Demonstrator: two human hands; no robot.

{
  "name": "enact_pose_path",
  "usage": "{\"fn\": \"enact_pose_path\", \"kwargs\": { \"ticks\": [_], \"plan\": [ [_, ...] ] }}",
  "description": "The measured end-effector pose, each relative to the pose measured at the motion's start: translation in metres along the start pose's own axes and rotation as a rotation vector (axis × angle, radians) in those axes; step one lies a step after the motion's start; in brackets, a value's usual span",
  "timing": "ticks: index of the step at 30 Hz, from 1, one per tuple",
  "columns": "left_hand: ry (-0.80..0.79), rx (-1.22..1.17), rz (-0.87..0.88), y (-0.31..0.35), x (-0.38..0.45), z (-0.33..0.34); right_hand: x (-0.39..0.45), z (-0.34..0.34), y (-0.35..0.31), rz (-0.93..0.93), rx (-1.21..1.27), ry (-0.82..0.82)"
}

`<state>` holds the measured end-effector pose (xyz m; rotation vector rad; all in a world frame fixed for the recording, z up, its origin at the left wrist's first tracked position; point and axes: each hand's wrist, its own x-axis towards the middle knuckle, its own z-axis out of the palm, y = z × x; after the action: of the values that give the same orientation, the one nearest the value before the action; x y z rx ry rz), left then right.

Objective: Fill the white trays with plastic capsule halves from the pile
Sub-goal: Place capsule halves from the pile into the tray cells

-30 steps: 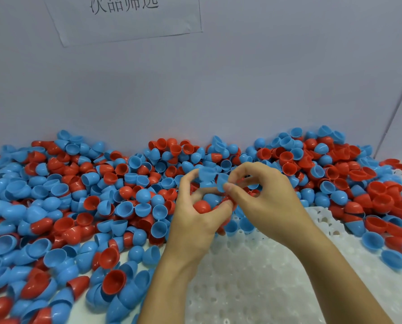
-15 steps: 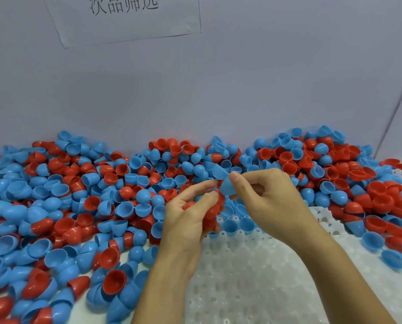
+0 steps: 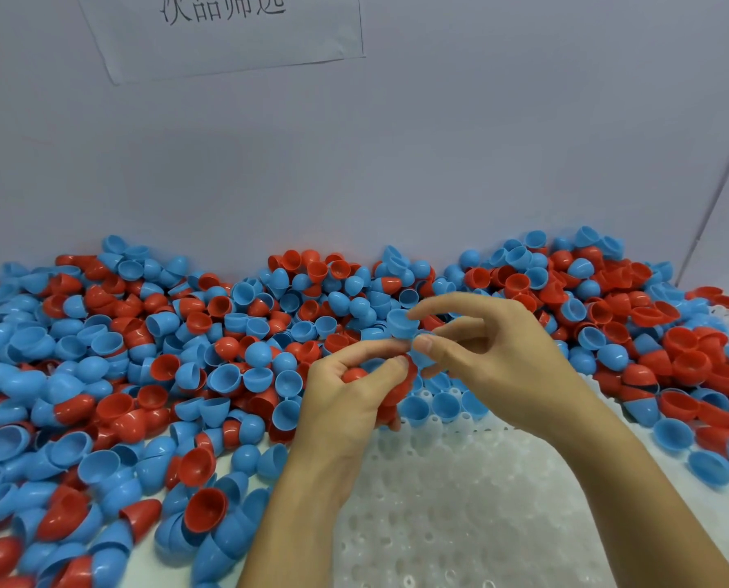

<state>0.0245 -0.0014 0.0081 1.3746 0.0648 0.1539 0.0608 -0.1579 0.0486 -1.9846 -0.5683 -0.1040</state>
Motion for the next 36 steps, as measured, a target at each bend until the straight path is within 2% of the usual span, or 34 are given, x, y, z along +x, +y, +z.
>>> {"fn": "enact_pose_path", "kwargs": {
  "ticks": [5,11,20,25,30,36],
  "plan": [
    [0.015,0.029,0.012,0.000,0.000,-0.001,-0.001,-0.004,-0.001,0.015,-0.112,-0.064],
    [0.016,0.089,0.037,0.001,-0.001,0.001,0.000,-0.004,0.000,0.056,-0.273,-0.036],
    [0.098,0.044,0.052,0.001,0.001,0.000,0.001,-0.041,0.018,0.142,-0.405,0.213],
    [0.087,0.027,0.051,0.002,0.002,0.000,-0.001,-0.046,0.037,0.309,-0.658,0.093],
    [0.084,0.006,0.036,0.004,0.002,0.000,-0.005,-0.027,0.049,0.392,-0.790,-0.011],
    [0.079,-0.055,0.007,0.004,0.002,-0.001,-0.004,-0.021,0.053,0.451,-0.755,-0.017]
  ]
}}
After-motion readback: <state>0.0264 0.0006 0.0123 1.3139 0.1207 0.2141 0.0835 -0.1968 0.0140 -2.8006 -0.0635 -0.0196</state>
